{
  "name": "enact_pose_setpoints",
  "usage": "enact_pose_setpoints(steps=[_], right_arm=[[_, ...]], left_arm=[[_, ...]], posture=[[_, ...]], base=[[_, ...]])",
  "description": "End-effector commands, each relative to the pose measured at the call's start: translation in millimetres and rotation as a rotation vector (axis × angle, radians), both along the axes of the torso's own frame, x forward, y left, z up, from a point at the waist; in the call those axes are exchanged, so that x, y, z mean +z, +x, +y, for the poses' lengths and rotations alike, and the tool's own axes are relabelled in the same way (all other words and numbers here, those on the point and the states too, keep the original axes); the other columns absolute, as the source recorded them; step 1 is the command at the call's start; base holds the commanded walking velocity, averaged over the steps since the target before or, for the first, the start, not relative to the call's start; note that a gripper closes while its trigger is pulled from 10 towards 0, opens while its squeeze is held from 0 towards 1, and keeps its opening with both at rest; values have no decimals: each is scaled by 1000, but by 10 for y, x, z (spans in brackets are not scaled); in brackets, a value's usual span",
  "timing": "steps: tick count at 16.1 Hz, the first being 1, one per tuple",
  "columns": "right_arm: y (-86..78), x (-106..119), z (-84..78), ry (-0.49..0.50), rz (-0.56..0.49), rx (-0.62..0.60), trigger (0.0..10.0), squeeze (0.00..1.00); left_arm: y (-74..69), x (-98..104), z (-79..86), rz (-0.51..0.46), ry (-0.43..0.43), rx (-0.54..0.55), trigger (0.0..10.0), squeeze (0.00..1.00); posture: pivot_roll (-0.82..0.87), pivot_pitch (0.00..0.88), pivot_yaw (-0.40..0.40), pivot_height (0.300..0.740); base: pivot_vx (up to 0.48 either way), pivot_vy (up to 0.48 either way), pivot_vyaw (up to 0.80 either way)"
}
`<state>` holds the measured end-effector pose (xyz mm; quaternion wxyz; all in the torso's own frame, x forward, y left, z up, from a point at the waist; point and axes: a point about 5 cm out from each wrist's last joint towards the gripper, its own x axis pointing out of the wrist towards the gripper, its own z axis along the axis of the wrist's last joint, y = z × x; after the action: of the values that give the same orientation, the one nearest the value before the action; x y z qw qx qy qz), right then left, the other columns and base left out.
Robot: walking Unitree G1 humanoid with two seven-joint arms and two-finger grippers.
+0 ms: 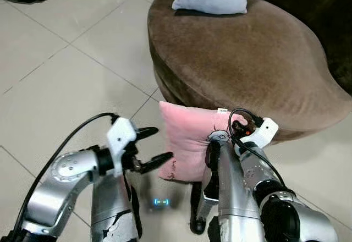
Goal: Move the pillow to the sofa from floor
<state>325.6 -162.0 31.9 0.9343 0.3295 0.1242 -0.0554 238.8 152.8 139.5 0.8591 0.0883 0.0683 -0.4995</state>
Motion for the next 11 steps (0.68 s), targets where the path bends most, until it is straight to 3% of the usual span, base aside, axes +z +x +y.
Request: enact_pose_setpoints(steps=[1, 5, 11], right_arm=[[-55, -65, -9, 23, 16, -17, 0, 0], [-48, -55, 56, 47, -2, 6, 0, 0], [-39, -1, 55, 121, -91, -1, 0, 0]], left_arm=[[-40, 7, -35, 8, 10, -18, 10000, 0], [8, 76, -58, 10, 4, -32, 10000, 0], [20, 23, -15, 35, 13, -26, 10000, 0]], posture=[[267, 289, -58, 486], [271, 287, -56, 486], [263, 283, -58, 486]], base=[[0, 0, 0], [0, 0, 0], [0, 0, 0]])
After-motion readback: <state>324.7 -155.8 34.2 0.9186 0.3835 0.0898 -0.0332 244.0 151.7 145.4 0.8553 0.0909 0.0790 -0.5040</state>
